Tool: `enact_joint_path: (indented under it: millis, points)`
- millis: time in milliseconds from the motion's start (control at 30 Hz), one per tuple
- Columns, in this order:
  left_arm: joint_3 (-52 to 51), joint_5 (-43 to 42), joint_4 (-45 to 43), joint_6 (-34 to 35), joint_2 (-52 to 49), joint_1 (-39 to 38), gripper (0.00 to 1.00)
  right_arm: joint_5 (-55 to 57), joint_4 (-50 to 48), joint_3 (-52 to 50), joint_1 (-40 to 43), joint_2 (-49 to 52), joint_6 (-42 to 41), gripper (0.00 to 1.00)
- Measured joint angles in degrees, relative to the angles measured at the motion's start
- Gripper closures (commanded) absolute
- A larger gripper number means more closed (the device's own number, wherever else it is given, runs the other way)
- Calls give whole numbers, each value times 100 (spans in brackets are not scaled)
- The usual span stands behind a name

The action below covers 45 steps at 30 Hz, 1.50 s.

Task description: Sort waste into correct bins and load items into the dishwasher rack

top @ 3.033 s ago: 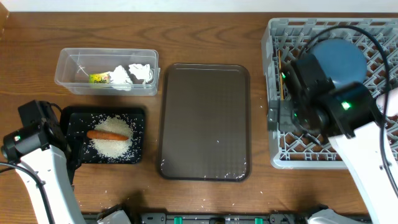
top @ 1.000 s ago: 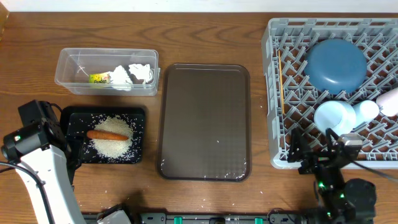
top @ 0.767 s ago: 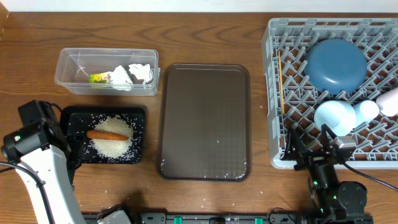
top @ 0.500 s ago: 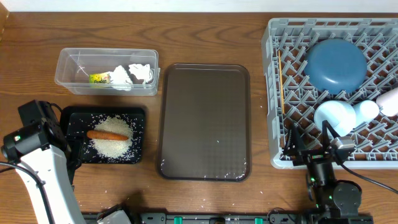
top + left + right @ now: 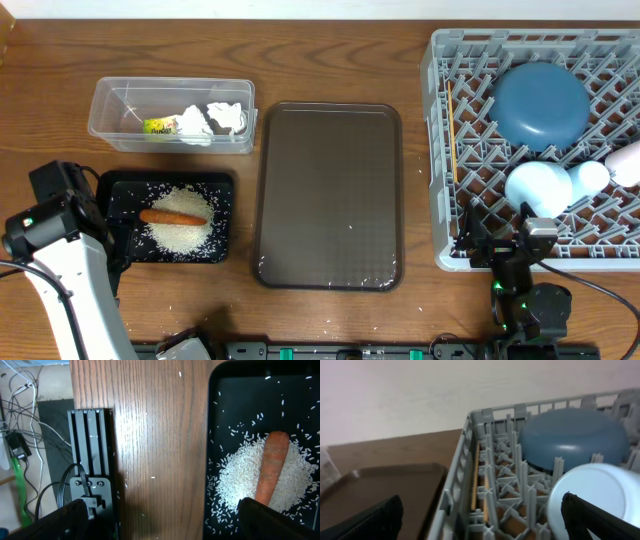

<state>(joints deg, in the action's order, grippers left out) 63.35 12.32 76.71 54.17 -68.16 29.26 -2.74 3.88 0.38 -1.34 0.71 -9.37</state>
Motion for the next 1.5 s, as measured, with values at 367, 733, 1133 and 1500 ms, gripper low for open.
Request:
enact_joint_path:
  millis: [367,733,1133,1500]
  points:
    - [0,0,0,2,0,0,2,42,2,0,0,0,776,1]
    - [0,0,0,2,0,0,2,42,2,0,0,0,879,1]
    - [0,0,0,0,0,0,2,42,2,0,0,0,879,1]
    - [-2,0,0,0,0,0,2,42,2,0,0,0,879,1]
